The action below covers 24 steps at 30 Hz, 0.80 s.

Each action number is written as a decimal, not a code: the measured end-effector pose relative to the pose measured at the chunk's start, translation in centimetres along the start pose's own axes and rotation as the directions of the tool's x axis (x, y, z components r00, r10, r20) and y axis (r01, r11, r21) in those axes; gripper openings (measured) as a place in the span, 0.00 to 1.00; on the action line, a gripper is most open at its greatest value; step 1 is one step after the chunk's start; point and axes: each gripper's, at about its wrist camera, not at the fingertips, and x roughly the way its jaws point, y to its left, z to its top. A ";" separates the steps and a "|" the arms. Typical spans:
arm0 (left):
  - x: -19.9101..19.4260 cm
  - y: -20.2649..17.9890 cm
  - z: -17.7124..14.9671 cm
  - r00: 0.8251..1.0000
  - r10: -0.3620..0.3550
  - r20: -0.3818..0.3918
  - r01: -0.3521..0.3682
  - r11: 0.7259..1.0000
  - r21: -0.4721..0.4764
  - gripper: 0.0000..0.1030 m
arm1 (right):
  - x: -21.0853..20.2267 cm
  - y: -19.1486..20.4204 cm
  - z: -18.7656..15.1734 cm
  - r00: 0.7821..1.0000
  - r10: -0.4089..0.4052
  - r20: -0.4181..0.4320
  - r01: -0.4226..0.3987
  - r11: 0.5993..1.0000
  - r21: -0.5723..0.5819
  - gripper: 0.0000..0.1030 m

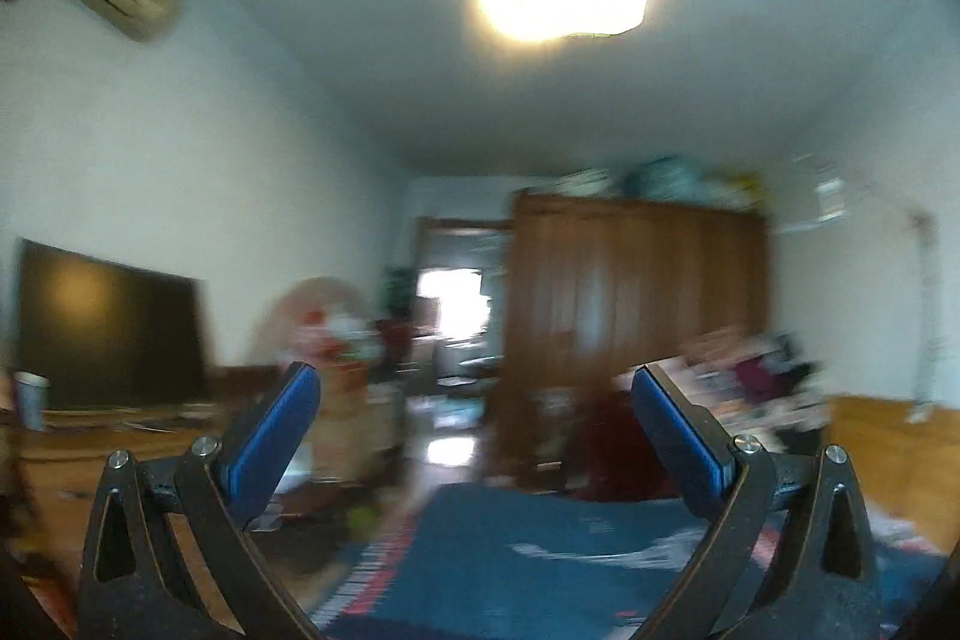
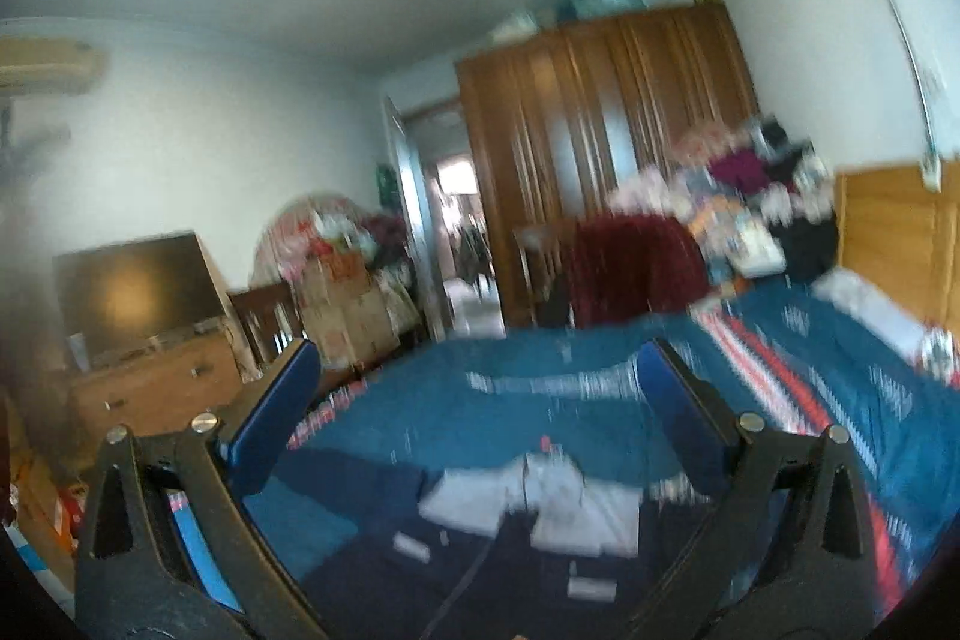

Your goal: Fold large clothes

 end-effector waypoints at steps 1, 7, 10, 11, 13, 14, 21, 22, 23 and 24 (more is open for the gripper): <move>0.8 1.4 0.5 0.999 0.050 -0.002 -0.050 0.998 0.024 1.00 | -0.3 0.4 2.2 0.999 0.010 0.035 -0.009 1.000 -0.024 1.00; 0.9 6.1 4.5 0.962 0.256 0.097 -0.269 0.950 0.156 1.00 | -6.0 0.6 18.2 0.952 -0.063 0.299 0.095 0.991 -0.093 1.00; 0.0 8.4 7.6 0.943 0.307 0.125 -0.325 0.932 0.161 1.00 | -9.7 0.8 23.9 0.893 -0.169 0.416 0.232 0.967 -0.104 1.00; 0.3 9.1 8.6 0.934 0.329 0.138 -0.349 0.923 0.161 1.00 | -10.7 1.0 25.5 0.871 -0.218 0.440 0.295 0.949 -0.114 1.00; 0.5 11.5 10.3 0.918 0.370 0.145 -0.391 0.907 0.158 1.00 | -11.7 1.0 26.8 0.853 -0.269 0.448 0.357 0.926 -0.123 1.00; 0.4 12.3 10.8 0.910 0.388 0.143 -0.408 0.900 0.155 1.00 | -12.3 0.9 27.2 0.846 -0.290 0.447 0.378 0.918 -0.120 1.00; 1.9 20.8 7.5 0.959 0.267 0.095 -0.268 0.964 -0.001 1.00 | -13.6 -2.1 22.3 0.878 -0.255 0.404 0.312 0.947 -0.081 1.00; 2.0 21.8 5.9 0.968 0.227 0.110 -0.227 0.974 -0.010 1.00 | -13.6 -2.6 21.1 0.883 -0.252 0.395 0.304 0.950 -0.074 1.00; 2.1 22.4 4.8 0.969 0.220 0.112 -0.220 0.975 -0.011 1.00 | -13.6 -2.8 21.1 0.891 -0.250 0.378 0.295 0.953 -0.066 1.00; 2.3 23.0 2.8 0.969 0.219 0.112 -0.220 0.976 -0.012 1.00 | -13.2 -3.3 20.2 0.907 -0.238 0.348 0.271 0.961 -0.050 1.00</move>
